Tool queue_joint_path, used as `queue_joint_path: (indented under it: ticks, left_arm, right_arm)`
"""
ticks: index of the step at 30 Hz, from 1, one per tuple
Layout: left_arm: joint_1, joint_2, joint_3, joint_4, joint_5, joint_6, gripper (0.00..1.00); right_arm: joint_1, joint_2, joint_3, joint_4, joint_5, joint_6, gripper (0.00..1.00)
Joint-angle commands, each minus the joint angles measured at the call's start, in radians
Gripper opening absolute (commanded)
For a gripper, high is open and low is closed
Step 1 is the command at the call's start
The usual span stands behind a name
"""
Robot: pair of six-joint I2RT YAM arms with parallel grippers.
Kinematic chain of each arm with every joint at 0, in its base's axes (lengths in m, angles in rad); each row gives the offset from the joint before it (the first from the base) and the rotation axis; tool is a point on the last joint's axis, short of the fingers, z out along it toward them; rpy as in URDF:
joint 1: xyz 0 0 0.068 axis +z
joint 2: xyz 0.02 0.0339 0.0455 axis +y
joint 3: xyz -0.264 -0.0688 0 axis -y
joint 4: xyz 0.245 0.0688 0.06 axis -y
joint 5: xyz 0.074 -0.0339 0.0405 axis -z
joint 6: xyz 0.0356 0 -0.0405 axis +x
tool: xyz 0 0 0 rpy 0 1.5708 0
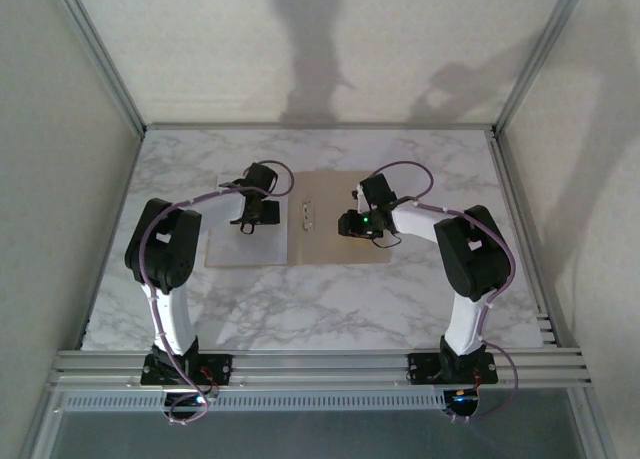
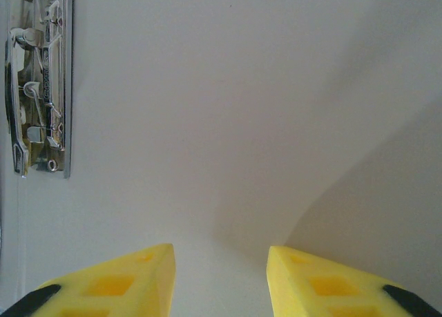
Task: Put the files into the folder
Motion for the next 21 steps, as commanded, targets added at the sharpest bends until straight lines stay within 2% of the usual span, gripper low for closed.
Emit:
queue_joint_path:
  ticks: [1,12,18,21]
  left_arm:
    - [0.008,0.017,-0.017,-0.013,-0.030,0.040,0.83]
    - [0.015,0.027,-0.009,-0.034,-0.072,0.050,0.80]
    - [0.008,-0.026,0.032,-0.043,0.030,0.025,0.81]
    - [-0.002,-0.060,0.075,-0.060,0.042,-0.016,0.82]
  right_arm:
    - [-0.006,-0.028,-0.009,-0.046,0.006,0.012,0.41]
    - [-0.004,-0.031,-0.014,-0.045,0.005,0.020,0.41]
    - [0.001,-0.034,-0.016,-0.041,0.000,0.025,0.41]
    - [0.006,-0.033,-0.013,-0.038,-0.006,0.031,0.41]
